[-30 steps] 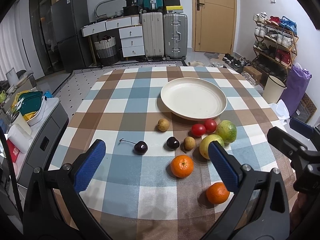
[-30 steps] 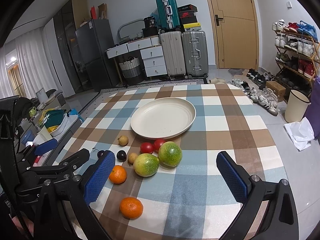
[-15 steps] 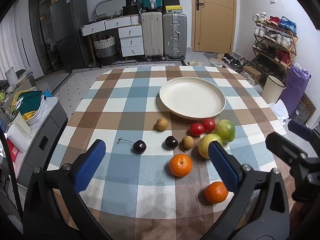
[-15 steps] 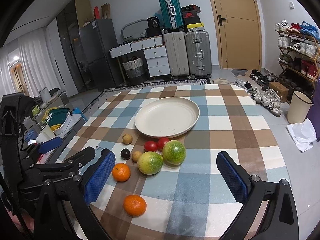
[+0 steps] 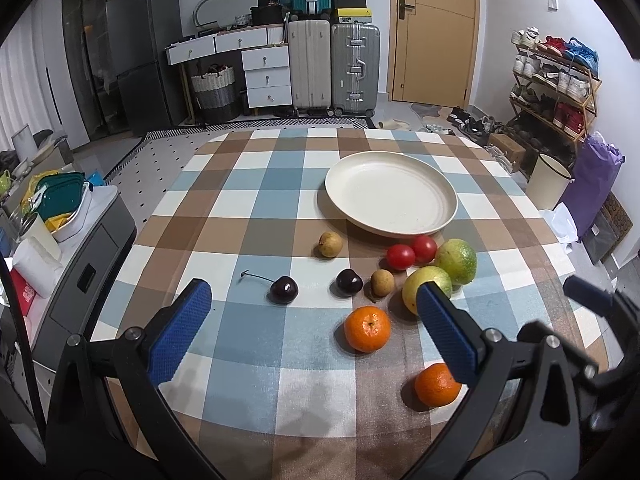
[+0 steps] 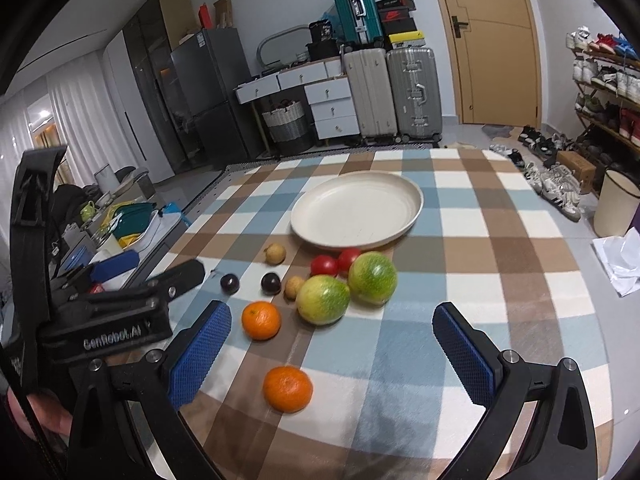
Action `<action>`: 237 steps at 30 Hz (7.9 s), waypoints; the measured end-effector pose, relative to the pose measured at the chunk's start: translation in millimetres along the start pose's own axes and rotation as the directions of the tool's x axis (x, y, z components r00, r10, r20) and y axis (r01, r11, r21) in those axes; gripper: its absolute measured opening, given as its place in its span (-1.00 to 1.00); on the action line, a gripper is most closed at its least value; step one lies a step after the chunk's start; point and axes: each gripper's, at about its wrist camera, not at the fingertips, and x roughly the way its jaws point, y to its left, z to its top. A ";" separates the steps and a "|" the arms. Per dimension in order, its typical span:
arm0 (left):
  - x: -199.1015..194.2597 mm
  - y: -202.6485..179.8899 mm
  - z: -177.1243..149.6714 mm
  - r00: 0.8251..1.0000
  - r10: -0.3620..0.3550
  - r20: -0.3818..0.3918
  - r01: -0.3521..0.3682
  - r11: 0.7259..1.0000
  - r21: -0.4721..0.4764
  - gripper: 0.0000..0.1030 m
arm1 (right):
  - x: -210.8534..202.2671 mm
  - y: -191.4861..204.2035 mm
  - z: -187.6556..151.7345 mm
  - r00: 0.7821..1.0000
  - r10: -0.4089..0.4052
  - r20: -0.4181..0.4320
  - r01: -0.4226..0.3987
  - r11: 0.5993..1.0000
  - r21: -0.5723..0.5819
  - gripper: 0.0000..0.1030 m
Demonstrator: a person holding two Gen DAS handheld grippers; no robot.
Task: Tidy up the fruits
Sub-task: 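Lower the right gripper onto the lone mandarin orange and close it, then close the left gripper on the other mandarin orange while the right gripper holds its orange, then carry both oranges over the cream plate and open both grippers to drop them, then lift both open grippers away from the plate toward the remaining fruits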
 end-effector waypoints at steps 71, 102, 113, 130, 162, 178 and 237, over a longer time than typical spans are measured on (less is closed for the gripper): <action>15.3 50.0 -4.7 0.999 0.039 -0.035 -0.042 0.994 -0.106 0.98 | 69.3 26.1 -61.0 0.963 0.099 -0.251 -0.123 0.989 -0.083 -0.22; 93.0 7.8 -29.0 0.955 -0.172 -0.243 0.159 0.985 -0.072 0.97 | 46.7 -11.6 -58.0 0.981 0.026 -0.191 -0.032 0.999 -0.029 -0.22; 108.7 -11.6 -29.4 0.941 -0.196 -0.276 0.189 0.981 -0.050 0.94 | 39.9 -16.2 -60.6 0.983 0.022 -0.181 -0.024 1.000 -0.010 -0.22; 129.1 -22.4 -33.1 0.943 -0.155 -0.296 0.162 0.987 -0.001 0.28 | 34.3 -22.9 -59.3 0.985 0.015 -0.169 -0.016 1.000 -0.005 -0.22; 94.0 -11.2 -28.5 0.936 -0.249 -0.247 0.257 0.966 -0.002 -0.29 | 27.8 -19.6 -33.5 0.994 0.019 -0.106 -0.020 1.000 -0.008 -0.22; 68.1 -1.3 16.7 0.940 -0.274 -0.202 0.288 0.957 0.041 -0.29 | 26.0 -6.8 7.7 0.997 0.065 -0.033 -0.066 0.998 -0.024 -0.22; 202.6 -26.0 101.7 0.898 -0.381 -0.219 0.402 0.914 0.061 0.24 | 138.0 -66.6 94.0 0.999 0.047 -0.027 -0.044 0.994 0.100 0.34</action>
